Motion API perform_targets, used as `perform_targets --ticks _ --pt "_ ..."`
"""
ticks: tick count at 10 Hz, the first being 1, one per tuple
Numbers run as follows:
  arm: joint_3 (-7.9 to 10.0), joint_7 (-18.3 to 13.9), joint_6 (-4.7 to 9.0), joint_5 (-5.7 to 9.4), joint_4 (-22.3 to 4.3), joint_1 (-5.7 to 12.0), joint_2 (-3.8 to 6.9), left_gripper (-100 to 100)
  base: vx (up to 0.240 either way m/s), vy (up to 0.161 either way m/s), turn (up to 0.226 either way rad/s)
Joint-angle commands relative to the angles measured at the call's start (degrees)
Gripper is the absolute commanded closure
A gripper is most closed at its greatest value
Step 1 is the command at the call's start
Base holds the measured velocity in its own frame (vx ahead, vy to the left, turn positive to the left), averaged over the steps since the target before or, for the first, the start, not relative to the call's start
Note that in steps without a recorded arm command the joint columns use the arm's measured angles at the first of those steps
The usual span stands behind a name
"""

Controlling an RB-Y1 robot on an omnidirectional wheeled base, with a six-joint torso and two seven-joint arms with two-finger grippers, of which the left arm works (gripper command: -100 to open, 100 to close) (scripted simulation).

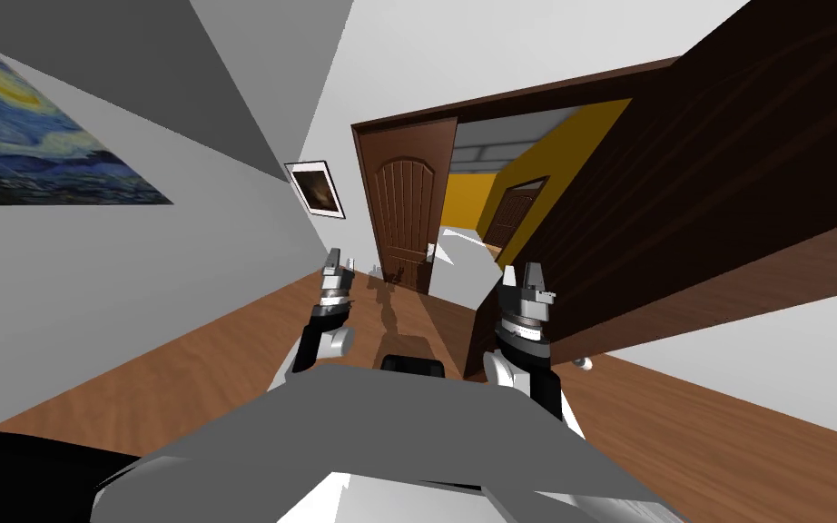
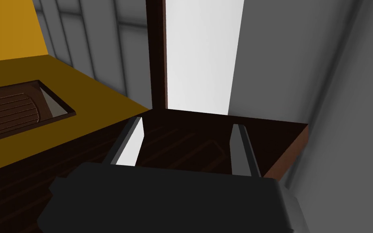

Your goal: Pull the door open

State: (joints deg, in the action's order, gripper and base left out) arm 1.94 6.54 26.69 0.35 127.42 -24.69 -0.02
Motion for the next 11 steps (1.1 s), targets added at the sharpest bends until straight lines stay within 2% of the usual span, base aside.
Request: perform_targets --ticks 1,11 --pt "-0.17 -0.06 -0.17 0.00 -1.68 0.47 0.36 -100 0.102 0.023 -0.056" --pt "-0.07 -0.49 -2.63 0.40 -13.66 6.02 2.23 -100 0.096 0.016 -0.076"
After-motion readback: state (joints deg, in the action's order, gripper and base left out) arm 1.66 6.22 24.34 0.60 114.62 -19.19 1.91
